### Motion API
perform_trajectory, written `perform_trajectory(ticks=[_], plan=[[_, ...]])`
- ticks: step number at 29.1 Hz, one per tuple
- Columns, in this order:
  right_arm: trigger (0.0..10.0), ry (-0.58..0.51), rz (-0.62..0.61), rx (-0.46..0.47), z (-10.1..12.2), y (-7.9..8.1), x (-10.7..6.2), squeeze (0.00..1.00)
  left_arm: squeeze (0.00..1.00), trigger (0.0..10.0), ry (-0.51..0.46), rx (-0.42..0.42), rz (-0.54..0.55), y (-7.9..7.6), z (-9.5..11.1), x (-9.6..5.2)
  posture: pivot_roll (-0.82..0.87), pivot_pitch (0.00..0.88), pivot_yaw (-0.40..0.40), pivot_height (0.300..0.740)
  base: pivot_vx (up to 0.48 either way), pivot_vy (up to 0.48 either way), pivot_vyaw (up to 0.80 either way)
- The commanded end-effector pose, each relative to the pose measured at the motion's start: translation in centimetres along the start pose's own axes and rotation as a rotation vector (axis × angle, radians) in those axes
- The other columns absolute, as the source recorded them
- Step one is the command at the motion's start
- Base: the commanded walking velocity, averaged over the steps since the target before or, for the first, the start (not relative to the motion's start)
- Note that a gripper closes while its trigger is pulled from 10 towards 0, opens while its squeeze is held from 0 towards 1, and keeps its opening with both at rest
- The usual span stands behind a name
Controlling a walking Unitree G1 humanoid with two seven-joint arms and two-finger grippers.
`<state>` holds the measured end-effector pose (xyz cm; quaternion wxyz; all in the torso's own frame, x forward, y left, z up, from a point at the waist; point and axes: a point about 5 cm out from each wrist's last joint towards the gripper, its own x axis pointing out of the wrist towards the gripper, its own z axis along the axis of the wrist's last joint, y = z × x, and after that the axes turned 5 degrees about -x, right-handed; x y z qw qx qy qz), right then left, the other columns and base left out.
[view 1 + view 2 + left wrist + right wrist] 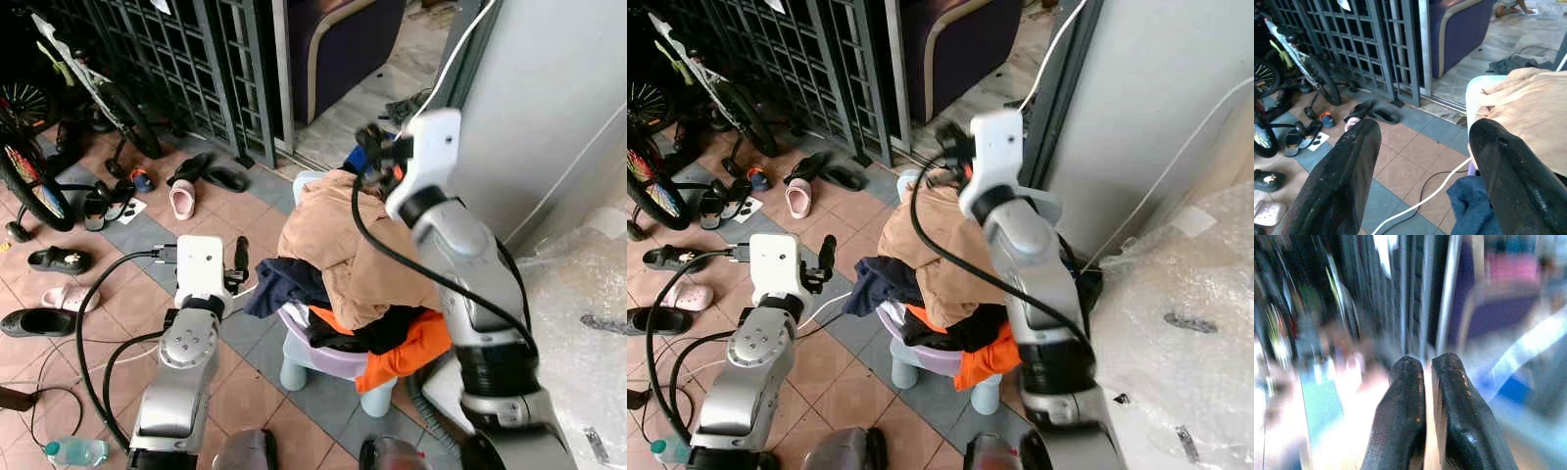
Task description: Clothes washing
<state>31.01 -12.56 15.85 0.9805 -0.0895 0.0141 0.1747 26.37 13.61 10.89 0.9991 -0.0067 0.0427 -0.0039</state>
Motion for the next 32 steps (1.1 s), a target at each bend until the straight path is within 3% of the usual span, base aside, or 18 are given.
perform_trajectory(ticks=[1, 5, 6, 7, 8, 10, 14, 15, 21, 32], plan=[[10.0, 0.126, 0.043, -0.006, -2.1, 0.5, -0.9, 1.00, 0.00, 10.0, 0.003, 0.013, 0.011, 0.2, -0.2, 0.0, 0.01, 0.052, 0.049, 0.740, 0.000, 0.000, 0.00], [10.0, 0.187, 0.176, -0.030, -3.2, 1.6, -2.4, 1.00, 0.00, 10.0, 0.002, 0.019, 0.009, 0.3, -0.2, -0.1, 0.01, 0.051, 0.052, 0.740, 0.000, 0.000, 0.00], [10.0, 0.200, 0.315, -0.080, -3.3, 2.6, -3.3, 1.00, 0.00, 10.0, 0.008, 0.021, 0.007, 0.4, -0.3, -0.1, 0.00, 0.052, 0.058, 0.740, 0.000, 0.000, 0.00], [10.0, 0.200, 0.315, -0.080, -3.3, 2.6, -3.3, 1.00, 0.00, 10.0, 0.008, 0.021, 0.007, 0.4, -0.3, -0.1, 0.00, 0.052, 0.058, 0.740, 0.000, 0.000, 0.00], [10.0, 0.205, 0.403, -0.124, -3.3, 3.2, -4.0, 1.00, 0.00, 10.0, 0.012, 0.024, 0.001, 0.4, -0.4, -0.1, 0.00, 0.051, 0.062, 0.740, 0.000, 0.000, 0.00], [10.0, 0.202, 0.432, -0.154, -3.2, 3.4, -4.2, 1.00, 0.00, 10.0, 0.012, 0.029, -0.011, 0.3, -0.4, -0.1, 0.00, 0.051, 0.064, 0.740, 0.000, 0.000, 0.00], [10.0, 0.180, 0.453, -0.231, -2.4, 3.3, -4.0, 1.00, 0.00, 10.0, 0.007, 0.034, -0.018, 0.0, -0.3, 0.0, 0.00, 0.053, 0.064, 0.740, 0.000, 0.000, 0.00], [10.0, 0.167, 0.434, -0.297, -1.9, 3.1, -3.5, 1.00, 0.00, 10.0, 0.008, 0.032, -0.013, 0.1, -0.3, -0.1, 0.00, 0.059, 0.065, 0.740, 0.000, 0.000, 0.00], [10.0, 0.178, 0.349, -0.364, -1.7, 2.3, -2.8, 1.00, 0.00, 10.0, 0.011, 0.031, -0.009, 0.2, -0.3, -0.2, 0.01, 0.065, 0.063, 0.740, 0.000, 0.000, 0.00], [10.0, 0.267, 0.308, -0.392, -3.4, 1.9, -3.0, 1.00, 0.00, 10.0, 0.023, 0.030, -0.015, 0.1, -0.5, -0.2, 0.01, 0.067, 0.057, 0.740, 0.000, 0.000, 0.00]])
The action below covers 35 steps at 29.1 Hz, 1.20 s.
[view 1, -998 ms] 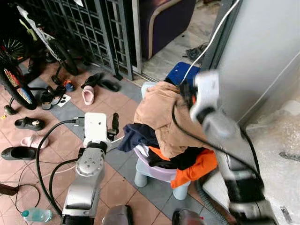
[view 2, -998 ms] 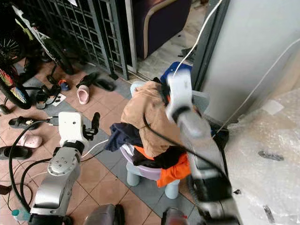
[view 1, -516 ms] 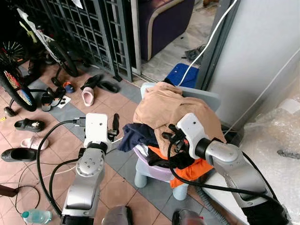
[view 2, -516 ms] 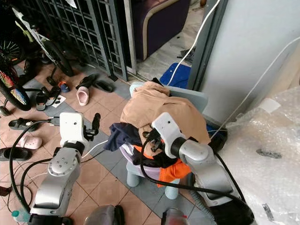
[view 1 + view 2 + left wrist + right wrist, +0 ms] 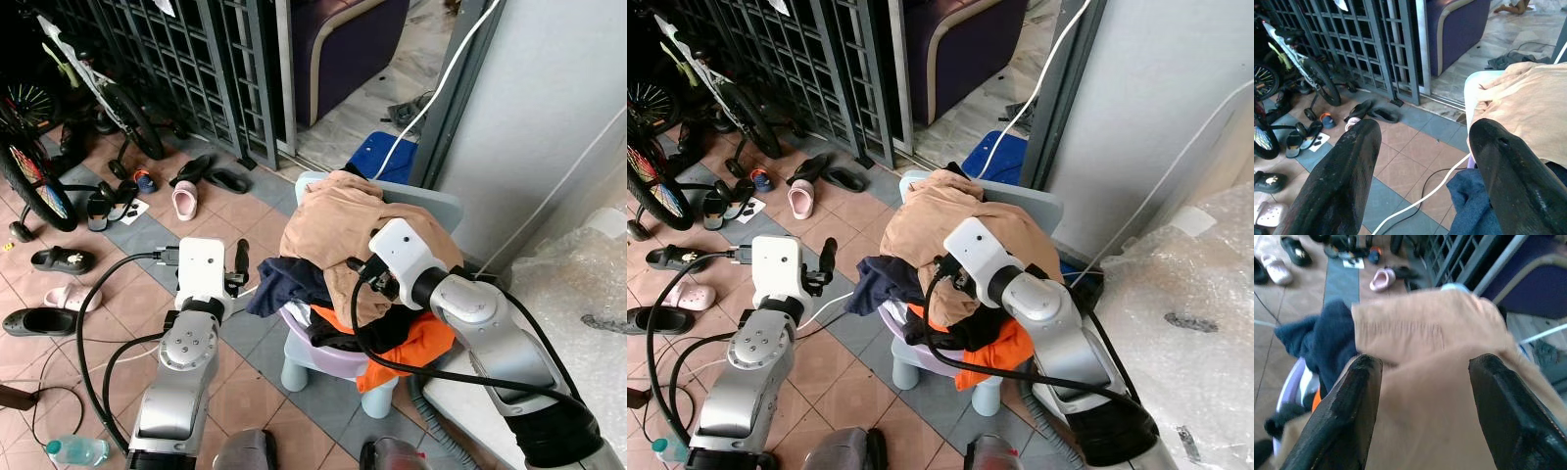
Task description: Clothes washing
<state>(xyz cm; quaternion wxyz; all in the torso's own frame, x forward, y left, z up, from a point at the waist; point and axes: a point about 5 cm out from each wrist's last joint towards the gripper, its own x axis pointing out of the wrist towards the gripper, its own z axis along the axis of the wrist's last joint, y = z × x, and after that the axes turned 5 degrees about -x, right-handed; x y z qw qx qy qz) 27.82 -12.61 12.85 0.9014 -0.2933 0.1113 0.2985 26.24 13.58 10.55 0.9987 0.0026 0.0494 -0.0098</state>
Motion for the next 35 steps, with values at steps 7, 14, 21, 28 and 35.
perform_trajectory(ticks=[7, 14, 21, 28, 35], plan=[[10.0, 0.062, 0.094, 0.028, -1.7, 2.9, 0.3, 1.00, 0.00, 10.0, -0.003, 0.008, 0.002, 0.1, 0.1, 0.0, 0.01, 0.078, 0.055, 0.740, 0.000, 0.000, 0.00], [0.0, 0.117, 0.098, -0.007, -3.0, 3.9, 1.2, 0.00, 0.00, 10.0, -0.005, 0.004, 0.004, 0.0, 0.3, 0.1, 0.01, 0.079, 0.051, 0.740, 0.000, 0.000, 0.00], [0.0, 0.132, 0.062, -0.034, -3.4, 3.2, 1.5, 0.00, 0.00, 10.0, -0.005, 0.001, 0.009, 0.1, 0.3, 0.1, 0.01, 0.081, 0.048, 0.740, 0.000, 0.000, 0.00], [0.0, 0.137, 0.031, -0.074, -3.8, 3.0, 1.6, 0.00, 0.00, 10.0, -0.001, -0.005, 0.013, 0.0, 0.2, 0.1, 0.01, 0.083, 0.046, 0.740, 0.000, 0.000, 0.00], [0.0, 0.131, 0.028, -0.087, -3.8, 3.1, 1.7, 0.00, 0.00, 10.0, -0.006, -0.006, 0.013, -0.1, 0.3, 0.1, 0.01, 0.085, 0.043, 0.740, 0.000, 0.000, 0.00]])
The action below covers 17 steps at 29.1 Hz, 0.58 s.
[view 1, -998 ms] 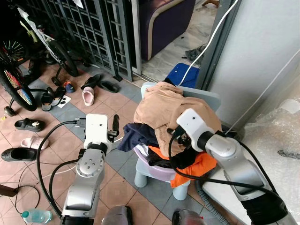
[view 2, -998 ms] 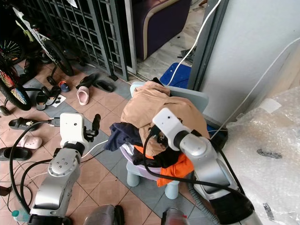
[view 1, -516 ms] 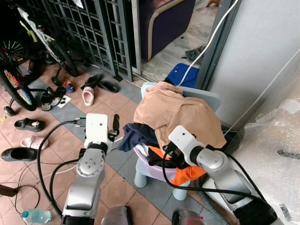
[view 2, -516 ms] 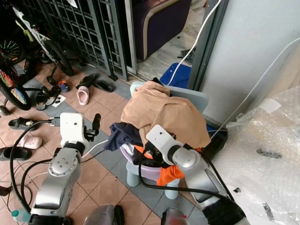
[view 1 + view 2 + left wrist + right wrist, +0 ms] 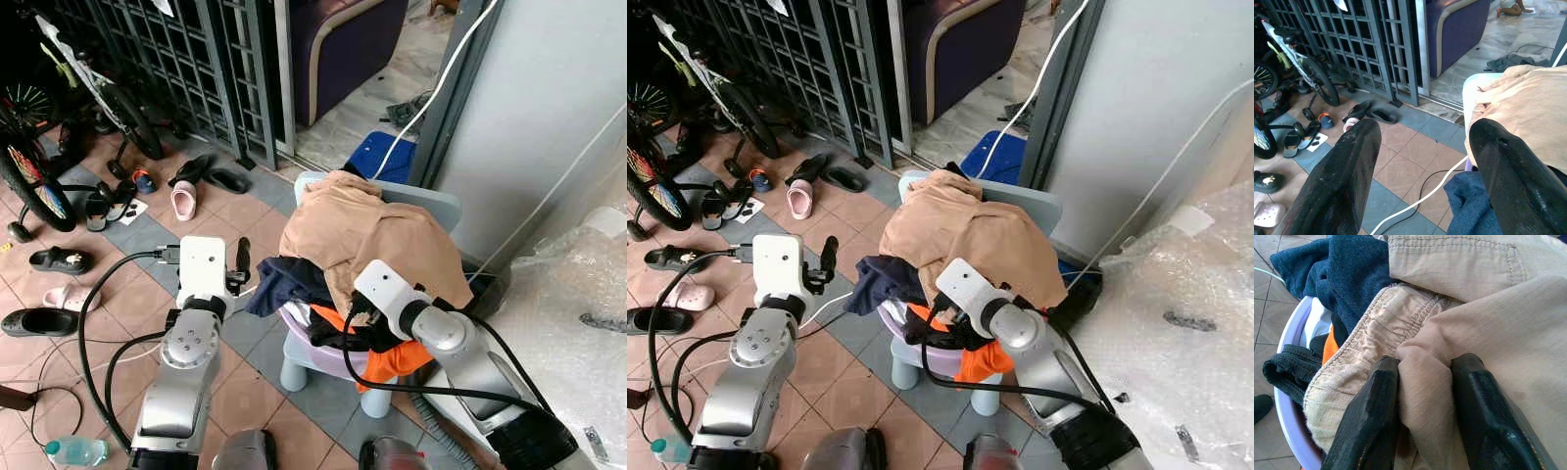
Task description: Clothes washing
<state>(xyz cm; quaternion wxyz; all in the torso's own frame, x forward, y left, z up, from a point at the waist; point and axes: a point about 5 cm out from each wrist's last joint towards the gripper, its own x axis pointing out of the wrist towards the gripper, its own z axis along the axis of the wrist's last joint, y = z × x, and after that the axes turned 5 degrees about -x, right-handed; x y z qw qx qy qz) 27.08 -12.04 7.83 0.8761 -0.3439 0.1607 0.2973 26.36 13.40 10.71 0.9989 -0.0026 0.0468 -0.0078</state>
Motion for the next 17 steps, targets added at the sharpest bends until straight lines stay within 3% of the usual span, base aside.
perform_trajectory(ticks=[1, 12, 17], plan=[[0.0, 0.006, -0.004, -0.011, -0.1, -0.1, 0.2, 0.00, 0.00, 10.0, -0.001, 0.005, 0.009, 0.1, 0.1, 0.0, 0.01, 0.085, 0.043, 0.740, 0.000, 0.000, 0.00], [0.0, -0.024, -0.010, -0.022, 0.1, -0.1, 0.5, 0.00, 0.00, 10.0, 0.006, 0.002, 0.010, 0.1, 0.0, 0.0, 0.01, 0.086, 0.042, 0.740, 0.000, 0.000, 0.00], [0.0, -0.123, 0.018, 0.002, 1.7, 0.1, 0.4, 0.00, 0.00, 10.0, 0.016, -0.001, 0.011, 0.1, -0.1, 0.1, 0.01, 0.086, 0.043, 0.740, 0.000, 0.000, 0.00]])
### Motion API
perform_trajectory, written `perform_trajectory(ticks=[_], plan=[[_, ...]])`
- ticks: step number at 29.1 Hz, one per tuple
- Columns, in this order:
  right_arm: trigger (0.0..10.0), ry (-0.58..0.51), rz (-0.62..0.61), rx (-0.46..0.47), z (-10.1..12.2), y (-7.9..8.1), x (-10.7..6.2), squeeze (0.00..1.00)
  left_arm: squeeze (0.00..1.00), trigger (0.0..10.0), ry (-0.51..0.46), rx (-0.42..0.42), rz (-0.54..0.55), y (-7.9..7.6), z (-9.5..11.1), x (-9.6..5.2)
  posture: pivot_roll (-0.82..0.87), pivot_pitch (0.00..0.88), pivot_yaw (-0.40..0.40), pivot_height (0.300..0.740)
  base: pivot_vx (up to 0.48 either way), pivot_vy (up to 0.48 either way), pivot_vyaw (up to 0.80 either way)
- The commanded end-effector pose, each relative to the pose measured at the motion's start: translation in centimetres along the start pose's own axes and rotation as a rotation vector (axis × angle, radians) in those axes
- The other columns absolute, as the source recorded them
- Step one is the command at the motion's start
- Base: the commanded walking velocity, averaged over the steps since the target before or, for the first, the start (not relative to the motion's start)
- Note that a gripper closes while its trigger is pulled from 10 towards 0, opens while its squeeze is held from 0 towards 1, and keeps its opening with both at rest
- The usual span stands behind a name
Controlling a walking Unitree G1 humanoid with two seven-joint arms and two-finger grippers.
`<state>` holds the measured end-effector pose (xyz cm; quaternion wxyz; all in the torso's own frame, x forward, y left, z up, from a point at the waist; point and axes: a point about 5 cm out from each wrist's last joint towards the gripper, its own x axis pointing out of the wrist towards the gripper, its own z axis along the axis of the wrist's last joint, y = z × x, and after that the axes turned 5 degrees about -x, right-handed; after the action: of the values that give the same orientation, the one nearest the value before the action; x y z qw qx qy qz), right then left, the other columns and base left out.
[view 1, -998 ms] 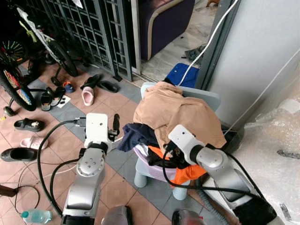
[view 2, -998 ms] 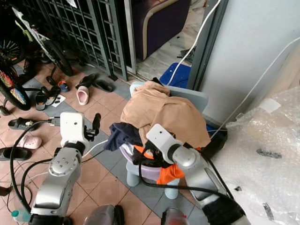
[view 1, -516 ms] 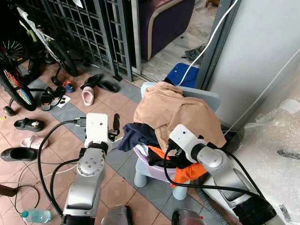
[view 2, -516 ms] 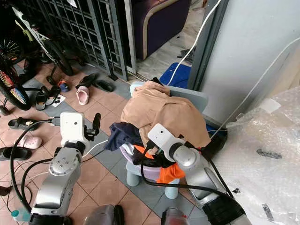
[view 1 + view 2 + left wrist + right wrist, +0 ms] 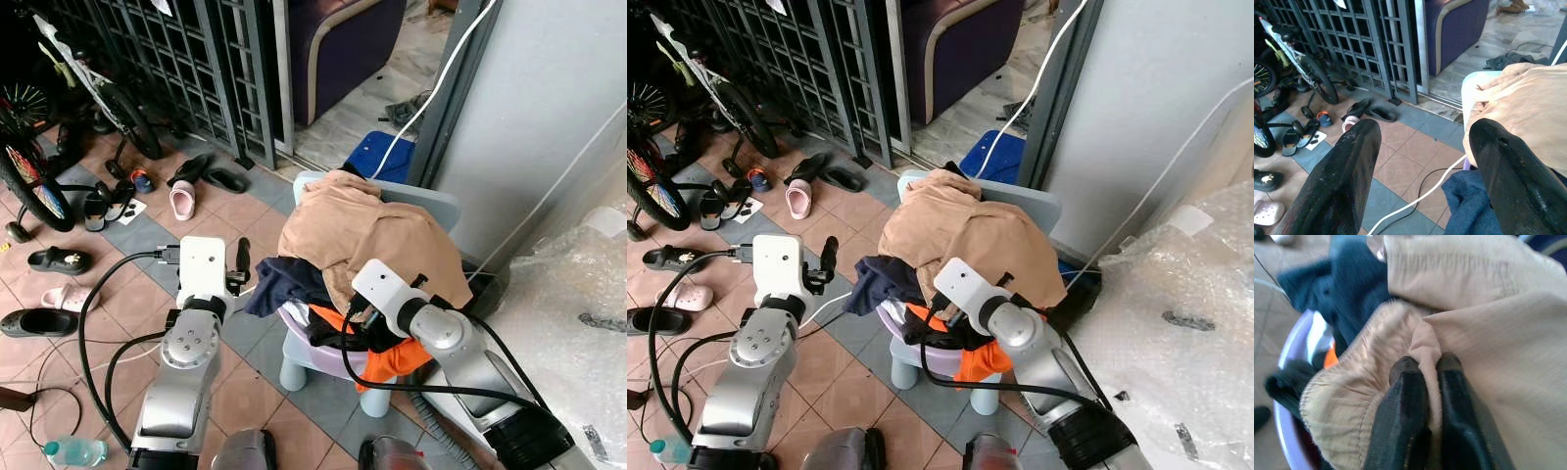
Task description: Clothes washing
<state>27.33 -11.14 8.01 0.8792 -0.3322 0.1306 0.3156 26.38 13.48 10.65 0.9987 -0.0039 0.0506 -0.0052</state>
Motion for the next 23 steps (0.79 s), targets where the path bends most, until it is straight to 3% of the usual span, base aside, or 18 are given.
perform_trajectory(ticks=[1, 8, 10, 11, 14, 19, 22, 23], plan=[[0.0, -0.085, 0.007, 0.008, 1.6, -0.3, 0.0, 0.00, 0.00, 10.0, 0.007, 0.003, 0.008, 0.0, 0.0, 0.1, 0.00, 0.083, 0.044, 0.740, 0.000, 0.000, 0.00], [0.0, -0.270, -0.103, 0.045, 4.7, -2.0, 0.0, 0.00, 0.00, 10.0, -0.027, 0.003, 0.013, 0.0, 0.3, 0.3, 0.00, 0.059, 0.047, 0.740, 0.000, 0.000, 0.00], [0.0, -0.379, -0.179, 0.106, 6.5, -3.2, -0.3, 0.00, 0.00, 10.0, -0.034, 0.010, 0.012, 0.0, 0.3, 0.4, 0.00, 0.050, 0.044, 0.740, 0.000, 0.000, 0.00], [0.0, -0.494, -0.262, 0.138, 8.3, -4.5, -1.0, 0.00, 0.00, 10.0, -0.037, 0.016, 0.011, 0.0, 0.4, 0.5, 0.00, 0.044, 0.041, 0.740, 0.000, 0.000, 0.00], [0.0, -0.637, -0.398, 0.207, 10.5, -6.6, -2.4, 0.00, 0.00, 10.0, -0.043, 0.023, 0.005, 0.0, 0.4, 0.7, 0.00, 0.038, 0.046, 0.740, 0.000, 0.000, 0.00], [0.0, -0.764, -0.532, 0.243, 13.4, -8.9, -3.9, 0.00, 0.00, 10.0, -0.075, 0.039, 0.014, 0.0, 0.9, 1.0, 0.00, 0.031, 0.059, 0.740, 0.000, 0.000, 0.00], [0.0, -0.793, -0.539, 0.241, 14.1, -9.5, -4.2, 0.00, 0.00, 10.0, -0.077, 0.043, 0.006, -0.2, 0.9, 1.2, 0.00, 0.027, 0.062, 0.740, 0.000, 0.000, 0.00], [1.4, -0.795, -0.542, 0.241, 14.1, -9.5, -4.2, 0.00, 0.00, 10.0, -0.079, 0.043, 0.004, -0.2, 0.9, 1.2, 0.00, 0.027, 0.062, 0.740, 0.000, 0.000, 0.00]])
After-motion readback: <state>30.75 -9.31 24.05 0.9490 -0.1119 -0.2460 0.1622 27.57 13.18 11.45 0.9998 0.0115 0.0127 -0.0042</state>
